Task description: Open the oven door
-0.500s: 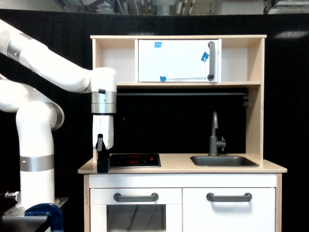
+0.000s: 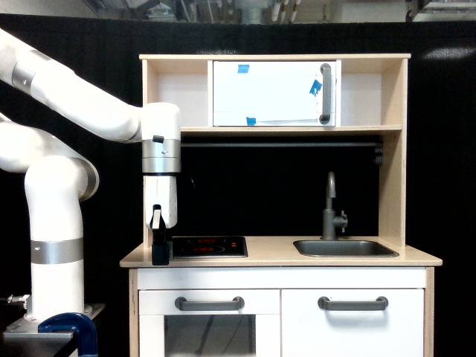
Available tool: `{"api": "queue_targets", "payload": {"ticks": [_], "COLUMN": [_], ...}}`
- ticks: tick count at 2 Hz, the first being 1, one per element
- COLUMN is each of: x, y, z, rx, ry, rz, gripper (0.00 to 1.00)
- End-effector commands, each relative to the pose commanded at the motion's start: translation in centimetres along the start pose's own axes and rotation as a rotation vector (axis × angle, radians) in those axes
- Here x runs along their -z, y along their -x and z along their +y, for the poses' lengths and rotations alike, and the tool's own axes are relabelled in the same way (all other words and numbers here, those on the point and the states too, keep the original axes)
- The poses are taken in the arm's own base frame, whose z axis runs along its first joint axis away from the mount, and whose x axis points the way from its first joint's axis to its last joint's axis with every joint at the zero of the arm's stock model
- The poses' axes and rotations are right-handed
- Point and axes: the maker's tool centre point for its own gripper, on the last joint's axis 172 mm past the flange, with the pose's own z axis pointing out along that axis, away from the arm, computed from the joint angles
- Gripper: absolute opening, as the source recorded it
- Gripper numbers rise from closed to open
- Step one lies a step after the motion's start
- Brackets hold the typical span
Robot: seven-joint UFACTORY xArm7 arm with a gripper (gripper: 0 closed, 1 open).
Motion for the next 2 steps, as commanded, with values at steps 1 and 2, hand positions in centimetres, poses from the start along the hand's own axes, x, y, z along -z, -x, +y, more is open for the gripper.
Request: {"api": "queue_targets", "payload": {"ticks": [1,2], "x": [0.8,2.9], "y": [-3.1,-7.7], "z": [2.8,4.5], "rx": [0.157,0.418], "ry": [0.005,-0.01], "rz": [0.018,0.053], "gripper": [1.0,1.0]}}
